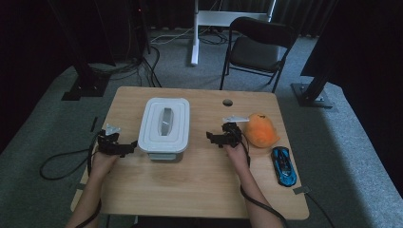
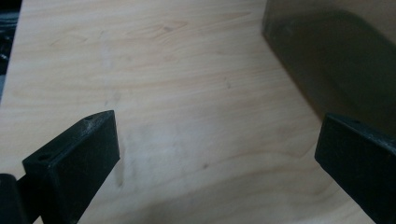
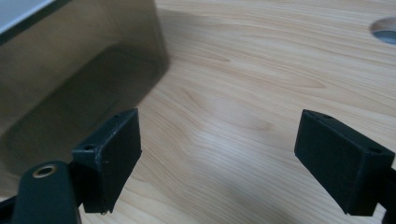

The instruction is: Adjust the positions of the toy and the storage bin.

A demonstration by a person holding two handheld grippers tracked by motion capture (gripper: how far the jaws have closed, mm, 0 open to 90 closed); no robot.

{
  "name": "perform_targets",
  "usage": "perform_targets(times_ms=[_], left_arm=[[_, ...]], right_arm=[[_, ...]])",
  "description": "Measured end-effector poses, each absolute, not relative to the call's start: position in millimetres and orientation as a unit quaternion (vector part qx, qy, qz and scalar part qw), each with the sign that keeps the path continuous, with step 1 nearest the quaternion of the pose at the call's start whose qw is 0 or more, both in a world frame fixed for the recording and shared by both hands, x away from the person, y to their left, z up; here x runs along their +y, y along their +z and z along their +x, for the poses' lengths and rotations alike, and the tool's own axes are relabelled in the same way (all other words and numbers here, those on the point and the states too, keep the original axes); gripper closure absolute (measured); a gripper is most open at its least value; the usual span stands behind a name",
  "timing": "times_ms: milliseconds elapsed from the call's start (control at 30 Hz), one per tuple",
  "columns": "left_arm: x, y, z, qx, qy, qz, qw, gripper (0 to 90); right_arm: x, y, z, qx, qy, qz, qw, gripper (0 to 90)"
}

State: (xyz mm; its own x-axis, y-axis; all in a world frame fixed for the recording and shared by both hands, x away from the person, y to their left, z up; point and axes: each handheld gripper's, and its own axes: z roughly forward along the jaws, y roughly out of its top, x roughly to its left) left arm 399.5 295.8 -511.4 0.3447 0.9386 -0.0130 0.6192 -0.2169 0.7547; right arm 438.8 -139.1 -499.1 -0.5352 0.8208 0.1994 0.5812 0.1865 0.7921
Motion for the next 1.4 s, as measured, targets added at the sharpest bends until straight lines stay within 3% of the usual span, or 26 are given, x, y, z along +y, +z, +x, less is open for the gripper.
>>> perform_targets(times_ms=[933,1400], left_arm=[[265,-501,429,0.496,0.225,0.767,0.339,0.4],[245,-500,428,0.495,0.225,0.767,0.341,3.0]], right_arm=[[-76,-500,452,0.78,0.434,0.435,0.117,14.5],[-92,-497,450,0.78,0.432,0.442,0.104,17.2]])
